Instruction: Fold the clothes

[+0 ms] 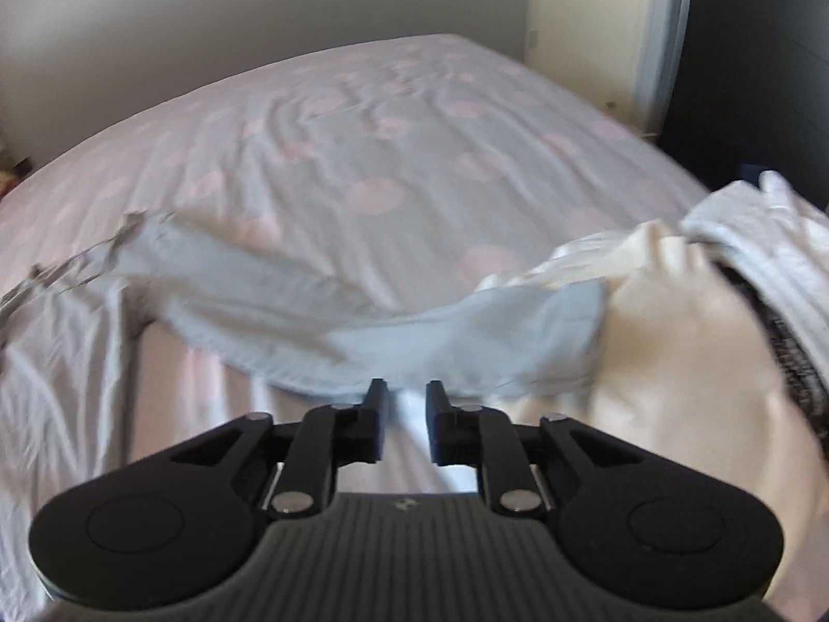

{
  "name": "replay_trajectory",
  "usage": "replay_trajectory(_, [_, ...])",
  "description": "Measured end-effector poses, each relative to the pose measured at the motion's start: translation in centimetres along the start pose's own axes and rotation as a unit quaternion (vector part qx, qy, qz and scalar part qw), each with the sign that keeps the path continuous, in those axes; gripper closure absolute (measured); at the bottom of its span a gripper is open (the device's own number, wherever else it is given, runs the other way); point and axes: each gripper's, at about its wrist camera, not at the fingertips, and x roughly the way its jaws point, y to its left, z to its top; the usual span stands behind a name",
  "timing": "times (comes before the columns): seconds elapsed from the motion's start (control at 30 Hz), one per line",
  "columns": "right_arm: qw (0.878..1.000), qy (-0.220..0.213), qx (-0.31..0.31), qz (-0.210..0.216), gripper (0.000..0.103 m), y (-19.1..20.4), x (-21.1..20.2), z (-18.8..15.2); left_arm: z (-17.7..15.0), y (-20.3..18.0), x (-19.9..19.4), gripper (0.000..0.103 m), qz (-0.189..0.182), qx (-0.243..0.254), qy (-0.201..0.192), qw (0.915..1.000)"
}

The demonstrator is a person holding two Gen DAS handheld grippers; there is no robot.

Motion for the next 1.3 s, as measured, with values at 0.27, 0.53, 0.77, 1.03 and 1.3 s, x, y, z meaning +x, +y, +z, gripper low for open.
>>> replay_trajectory(0.27, [0.976, 0.121, -0.069, 0.169, 0.065, 8.3, 6.1, -5.8, 0.0, 2.3, -3.4, 0.061, 0.01, -0.012, 0.069, 0.9975])
replay_trajectory(0.53, [0.957, 0.153, -0.071, 0.235, 0.061, 10.3, 8.9, -7.3, -3.0, 2.6, 0.7, 0.062, 0.073, 0.002, 0.207, 0.9756])
replay_trajectory(0.77, [0.955, 0.186, -0.043, 0.227, 0.061, 8.2, 10.7, -7.3, -5.0, 2.5, 3.4, 0.062, 0.1, -0.005, 0.255, 0.9617])
replay_trajectory(1.03, [0.936, 0.227, -0.127, 0.236, 0.061, 10.4, 10.2, -8.4, -6.4, 2.6, 2.8, 0.074, 0.073, 0.001, 0.233, 0.9698])
replay_trajectory(1.3, [0.929, 0.26, -0.158, 0.213, 0.094, 12.3, 10.2, -9.5, -7.4, 1.7, 2.2, 0.099, 0.048, 0.04, 0.189, 0.98])
